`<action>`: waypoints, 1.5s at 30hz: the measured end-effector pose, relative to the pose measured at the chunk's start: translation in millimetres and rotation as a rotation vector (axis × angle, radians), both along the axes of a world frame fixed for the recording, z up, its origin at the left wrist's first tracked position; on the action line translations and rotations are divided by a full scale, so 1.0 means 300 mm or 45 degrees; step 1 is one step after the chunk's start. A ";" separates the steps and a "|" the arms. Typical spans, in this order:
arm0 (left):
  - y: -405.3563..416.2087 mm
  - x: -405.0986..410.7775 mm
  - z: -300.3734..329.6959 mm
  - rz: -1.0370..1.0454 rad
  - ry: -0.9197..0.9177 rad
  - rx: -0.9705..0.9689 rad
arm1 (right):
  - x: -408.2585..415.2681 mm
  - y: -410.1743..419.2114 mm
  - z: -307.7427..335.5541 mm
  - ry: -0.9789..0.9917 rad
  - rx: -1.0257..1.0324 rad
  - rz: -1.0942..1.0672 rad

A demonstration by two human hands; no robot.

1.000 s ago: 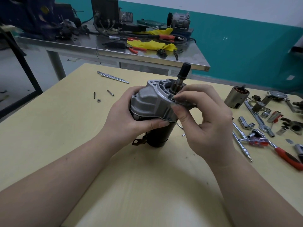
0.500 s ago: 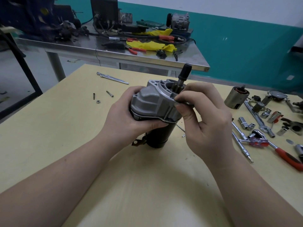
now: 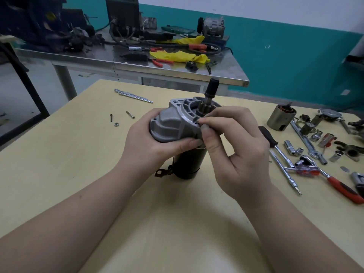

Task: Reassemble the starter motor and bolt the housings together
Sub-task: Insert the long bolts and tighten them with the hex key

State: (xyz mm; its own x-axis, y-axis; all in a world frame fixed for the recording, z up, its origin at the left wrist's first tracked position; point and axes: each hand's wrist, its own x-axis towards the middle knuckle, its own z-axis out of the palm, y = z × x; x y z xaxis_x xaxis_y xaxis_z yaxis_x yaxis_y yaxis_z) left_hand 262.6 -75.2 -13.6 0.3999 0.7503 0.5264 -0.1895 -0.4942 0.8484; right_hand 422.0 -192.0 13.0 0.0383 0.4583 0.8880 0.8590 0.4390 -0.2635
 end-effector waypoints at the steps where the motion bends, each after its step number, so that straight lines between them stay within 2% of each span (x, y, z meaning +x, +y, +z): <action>1: 0.002 0.001 -0.002 0.008 -0.001 -0.007 | -0.008 0.002 0.003 -0.013 0.003 -0.028; 6: 0.017 -0.023 0.007 -0.027 0.072 0.013 | -0.027 -0.006 0.008 -0.081 -0.040 -0.084; 12: 0.017 -0.034 0.007 -0.019 0.055 0.019 | -0.010 -0.061 0.028 -0.008 -0.083 -0.037; 15: 0.014 -0.026 0.004 -0.015 0.047 -0.011 | 0.111 -0.132 0.044 0.135 -0.111 -0.309; 16: 0.015 -0.024 0.003 -0.026 0.061 -0.003 | 0.176 -0.149 0.064 0.227 -0.211 -0.468; 17: 0.016 -0.022 0.003 -0.037 0.079 0.007 | 0.240 -0.160 0.084 0.285 -0.425 -0.656; 19: 0.014 -0.019 0.010 -0.056 0.102 0.024 | 0.331 -0.158 0.091 0.151 -1.073 -1.004; 21: 0.011 -0.017 0.018 -0.074 0.103 0.042 | 0.363 -0.140 0.052 -0.032 -1.609 -1.121; 22: 0.006 -0.017 0.020 -0.080 0.097 0.048 | 0.366 -0.130 0.027 -0.067 -1.748 -1.121; 24: -0.003 -0.016 0.023 -0.070 0.073 0.055 | 0.375 -0.113 -0.009 -0.083 -1.839 -1.132; 28: -0.008 -0.006 0.022 -0.035 0.033 0.051 | 0.402 -0.104 -0.010 -0.108 -1.845 -1.178; 32: -0.005 -0.008 0.027 -0.051 0.031 0.090 | 0.428 -0.135 0.015 0.184 -1.802 -1.086; 34: -0.007 -0.009 0.030 -0.059 0.025 0.101 | 0.432 -0.154 0.053 0.566 -1.460 -0.844; 36: -0.010 -0.009 0.033 -0.069 0.012 0.095 | 0.383 -0.167 0.108 0.913 -0.870 -0.353; 37: -0.012 -0.008 0.033 -0.069 0.004 0.091 | 0.344 -0.167 0.140 0.966 -0.624 -0.072; 38: -0.013 -0.008 0.033 -0.064 -0.001 0.087 | 0.299 -0.161 0.171 0.963 -0.464 0.175; 40: -0.013 -0.007 0.031 -0.042 -0.006 0.082 | 0.208 -0.122 0.224 0.897 -0.357 0.471; 42: -0.013 -0.005 0.028 -0.033 -0.009 0.066 | 0.133 -0.060 0.253 0.778 -0.372 0.540; 45: -0.012 -0.003 0.028 -0.033 -0.014 0.063 | 0.062 0.016 0.249 0.603 -0.358 0.489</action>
State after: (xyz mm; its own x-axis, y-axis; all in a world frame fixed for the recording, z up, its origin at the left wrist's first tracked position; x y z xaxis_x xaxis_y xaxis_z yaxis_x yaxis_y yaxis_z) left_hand 261.7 -78.7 -5.2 0.4130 0.7125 0.5673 -0.2121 -0.5305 0.8207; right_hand 440.5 -187.3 87.6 0.1825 0.7285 0.6602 0.4186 0.5501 -0.7227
